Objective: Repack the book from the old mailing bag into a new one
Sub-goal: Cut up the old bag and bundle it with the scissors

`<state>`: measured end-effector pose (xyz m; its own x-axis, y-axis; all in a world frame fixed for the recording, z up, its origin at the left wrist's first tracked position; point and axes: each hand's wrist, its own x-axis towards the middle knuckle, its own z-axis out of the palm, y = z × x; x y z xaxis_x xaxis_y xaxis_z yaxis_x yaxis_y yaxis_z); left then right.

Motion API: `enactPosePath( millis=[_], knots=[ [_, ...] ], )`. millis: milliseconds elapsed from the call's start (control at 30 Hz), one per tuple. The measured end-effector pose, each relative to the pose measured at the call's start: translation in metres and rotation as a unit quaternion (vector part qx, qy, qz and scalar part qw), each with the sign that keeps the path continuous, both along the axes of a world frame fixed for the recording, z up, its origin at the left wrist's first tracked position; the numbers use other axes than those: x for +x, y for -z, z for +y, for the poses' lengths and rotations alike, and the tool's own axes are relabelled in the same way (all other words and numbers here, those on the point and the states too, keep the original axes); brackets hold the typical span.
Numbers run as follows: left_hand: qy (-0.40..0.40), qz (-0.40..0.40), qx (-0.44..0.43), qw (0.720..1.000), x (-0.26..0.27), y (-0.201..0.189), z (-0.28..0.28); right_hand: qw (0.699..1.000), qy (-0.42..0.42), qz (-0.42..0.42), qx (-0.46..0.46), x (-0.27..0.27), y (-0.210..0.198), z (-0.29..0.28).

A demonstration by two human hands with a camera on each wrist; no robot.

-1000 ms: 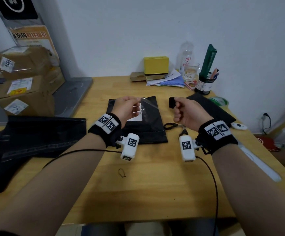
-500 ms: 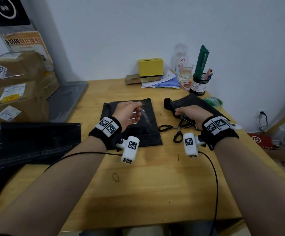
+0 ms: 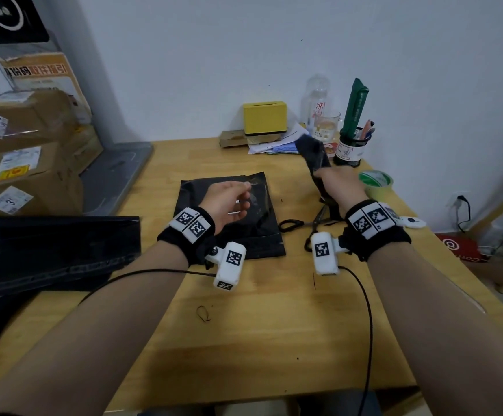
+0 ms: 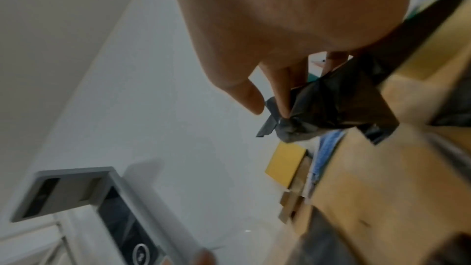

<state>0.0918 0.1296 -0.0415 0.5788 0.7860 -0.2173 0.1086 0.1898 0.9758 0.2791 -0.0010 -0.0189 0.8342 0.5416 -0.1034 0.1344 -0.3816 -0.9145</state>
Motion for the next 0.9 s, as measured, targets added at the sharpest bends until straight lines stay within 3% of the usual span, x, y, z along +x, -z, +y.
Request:
enactPosePath(
  millis=[67,133,267,500,700,900],
  knots=[
    [0.001,-0.008,0.013,1.0,0.0,-0.001,0.0,0.994,-0.022,0.046,0.094,-0.007,-0.016,0.003],
    [0.006,-0.015,0.035,0.999,0.0,-0.004,-0.001,0.988,-0.074,0.049,0.127,-0.022,-0.029,0.003],
    [0.016,-0.022,0.07,0.997,-0.002,-0.011,-0.005,0.973,-0.185,0.058,0.124,-0.051,-0.033,0.013],
    [0.073,-0.023,0.072,0.994,-0.021,-0.023,-0.007,0.962,-0.248,0.072,0.092,-0.079,-0.006,0.027],
    [0.12,0.039,0.06,0.99,-0.041,-0.038,-0.004,0.971,-0.235,0.004,0.043,-0.087,0.002,0.03],
    [0.154,0.001,0.01,0.988,-0.052,-0.037,0.001,0.977,-0.212,-0.005,0.038,-0.087,0.009,0.036]
  ],
)
